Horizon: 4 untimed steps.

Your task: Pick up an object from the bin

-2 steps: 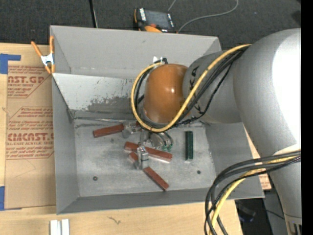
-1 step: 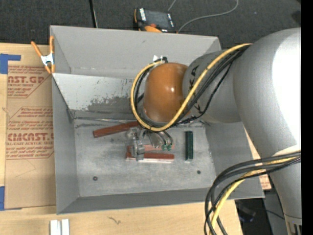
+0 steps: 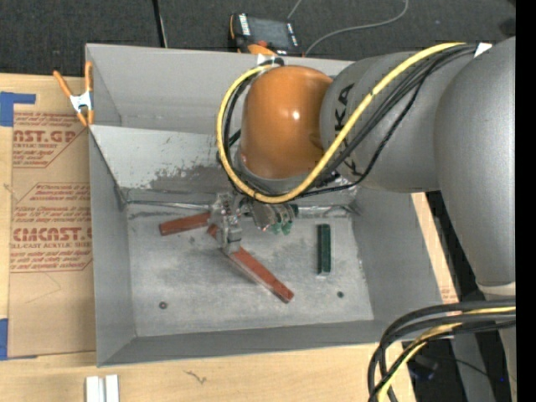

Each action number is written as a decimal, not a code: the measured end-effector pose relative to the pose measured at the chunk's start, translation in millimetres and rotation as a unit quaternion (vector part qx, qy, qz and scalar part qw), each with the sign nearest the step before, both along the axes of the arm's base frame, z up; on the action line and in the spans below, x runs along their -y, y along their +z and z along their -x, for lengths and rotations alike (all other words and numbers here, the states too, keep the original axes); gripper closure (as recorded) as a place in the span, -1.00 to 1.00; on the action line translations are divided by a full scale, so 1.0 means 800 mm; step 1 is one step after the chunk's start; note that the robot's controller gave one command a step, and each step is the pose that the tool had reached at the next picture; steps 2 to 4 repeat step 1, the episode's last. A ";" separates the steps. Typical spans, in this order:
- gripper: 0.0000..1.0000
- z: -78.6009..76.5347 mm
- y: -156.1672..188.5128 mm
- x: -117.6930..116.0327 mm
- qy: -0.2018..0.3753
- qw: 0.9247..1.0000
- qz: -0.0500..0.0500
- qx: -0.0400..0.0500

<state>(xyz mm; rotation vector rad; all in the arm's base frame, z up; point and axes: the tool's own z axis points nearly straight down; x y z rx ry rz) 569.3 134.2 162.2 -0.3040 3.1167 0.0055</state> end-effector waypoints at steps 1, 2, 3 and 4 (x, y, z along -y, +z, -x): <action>1.00 -0.002 0.138 0.011 0.178 0.984 0.003 0.000; 1.00 -0.002 0.138 0.011 0.178 0.984 0.003 0.000; 1.00 -0.002 0.138 0.011 0.178 0.984 0.003 0.000; 1.00 -0.002 0.138 0.011 0.178 0.984 0.003 0.000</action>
Offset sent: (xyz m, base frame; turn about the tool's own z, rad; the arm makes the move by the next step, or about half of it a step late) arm -0.0001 -0.0101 0.1076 -0.3580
